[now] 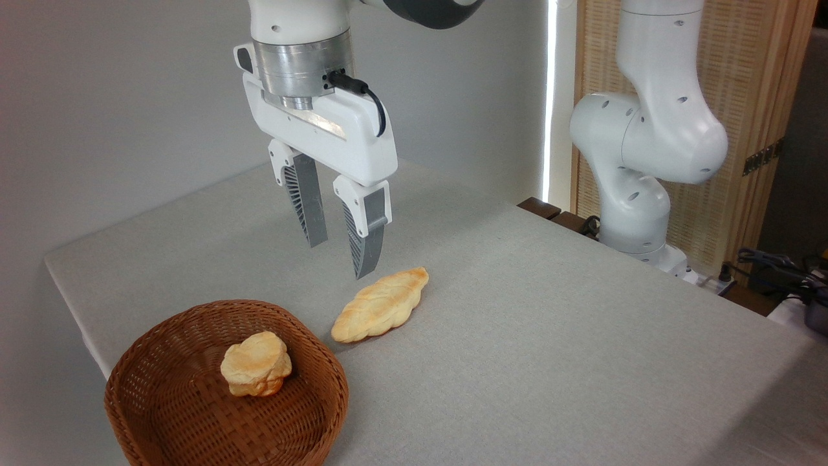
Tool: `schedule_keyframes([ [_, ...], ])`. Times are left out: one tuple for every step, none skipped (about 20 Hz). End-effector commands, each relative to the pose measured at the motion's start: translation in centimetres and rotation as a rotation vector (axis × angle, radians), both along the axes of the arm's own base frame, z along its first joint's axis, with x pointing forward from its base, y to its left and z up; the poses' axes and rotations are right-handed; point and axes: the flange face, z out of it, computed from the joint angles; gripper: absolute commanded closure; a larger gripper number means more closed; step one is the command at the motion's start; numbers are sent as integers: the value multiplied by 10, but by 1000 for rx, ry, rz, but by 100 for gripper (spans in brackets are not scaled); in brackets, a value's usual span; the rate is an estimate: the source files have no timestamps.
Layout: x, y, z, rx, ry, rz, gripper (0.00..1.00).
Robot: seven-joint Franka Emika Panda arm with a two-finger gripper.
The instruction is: Put bread into the basket
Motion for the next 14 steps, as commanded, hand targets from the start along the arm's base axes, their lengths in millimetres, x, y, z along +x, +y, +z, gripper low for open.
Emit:
schedule_keyframes([
  [1, 4, 4, 9, 16, -12, 0],
  [1, 4, 4, 9, 15, -10, 0],
  [1, 3, 4, 7, 15, -12, 0],
  [0, 4, 5, 7, 13, -10, 0],
  [0, 4, 5, 7, 15, -9, 0],
  [-1, 4, 5, 7, 24, -10, 0],
  [-1, 4, 5, 7, 27, -10, 0],
  [-2, 4, 5, 9, 31, -10, 0],
  [-1, 4, 4, 7, 33, -12, 0],
  [-2, 4, 4, 7, 36, -12, 0],
  [-3, 3, 4, 9, 45, -19, 0],
  [-4, 3, 3, 9, 53, -19, 0],
  [-5, 3, 2, 9, 57, -21, 0],
  [-5, 3, 2, 9, 63, -20, 0],
])
